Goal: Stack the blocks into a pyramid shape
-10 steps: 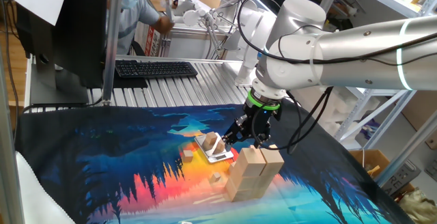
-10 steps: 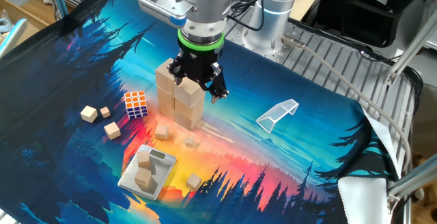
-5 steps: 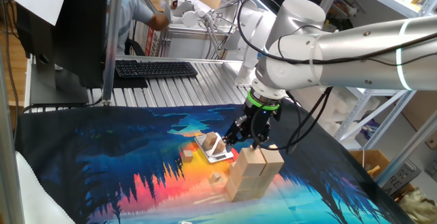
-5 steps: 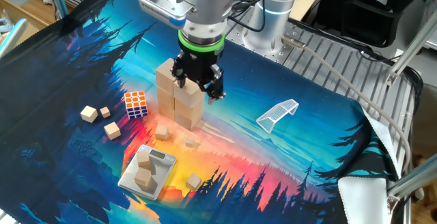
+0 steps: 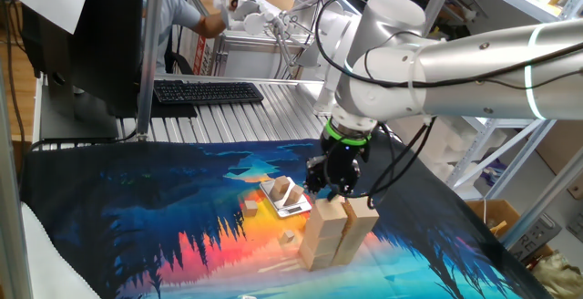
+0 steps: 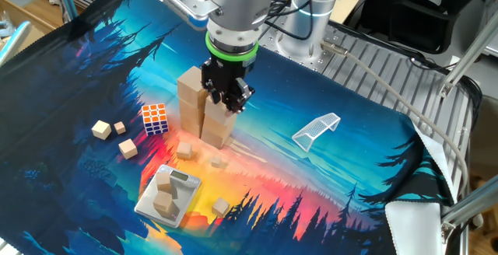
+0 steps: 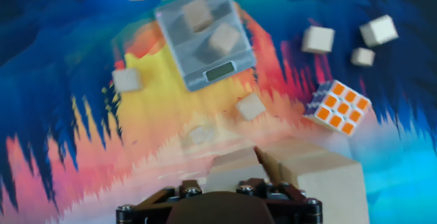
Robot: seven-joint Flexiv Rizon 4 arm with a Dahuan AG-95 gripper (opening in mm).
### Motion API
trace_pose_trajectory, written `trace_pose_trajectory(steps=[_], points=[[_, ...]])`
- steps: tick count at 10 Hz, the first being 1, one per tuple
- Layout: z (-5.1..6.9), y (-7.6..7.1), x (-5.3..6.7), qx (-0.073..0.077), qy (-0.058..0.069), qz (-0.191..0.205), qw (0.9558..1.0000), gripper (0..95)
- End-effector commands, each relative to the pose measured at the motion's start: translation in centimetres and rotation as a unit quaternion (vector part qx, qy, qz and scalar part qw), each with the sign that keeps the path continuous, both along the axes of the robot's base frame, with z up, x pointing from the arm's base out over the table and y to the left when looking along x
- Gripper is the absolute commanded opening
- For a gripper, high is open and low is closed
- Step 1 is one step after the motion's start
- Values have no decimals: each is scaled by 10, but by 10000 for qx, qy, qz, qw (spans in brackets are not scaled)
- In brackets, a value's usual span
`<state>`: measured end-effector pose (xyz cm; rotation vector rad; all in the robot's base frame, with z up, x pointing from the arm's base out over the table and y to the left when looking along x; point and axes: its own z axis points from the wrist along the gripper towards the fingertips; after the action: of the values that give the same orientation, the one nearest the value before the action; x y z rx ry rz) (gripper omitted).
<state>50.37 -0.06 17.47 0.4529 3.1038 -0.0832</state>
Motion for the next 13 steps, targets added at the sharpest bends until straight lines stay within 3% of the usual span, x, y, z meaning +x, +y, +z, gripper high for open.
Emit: trace_pose_trajectory(steps=[1,2,13], points=[[20,2,5,-14,66,-112,9999,0],[25,4,8,-2,68,-133,9999,0],[27,7,8,-3,61,-129,9999,0]])
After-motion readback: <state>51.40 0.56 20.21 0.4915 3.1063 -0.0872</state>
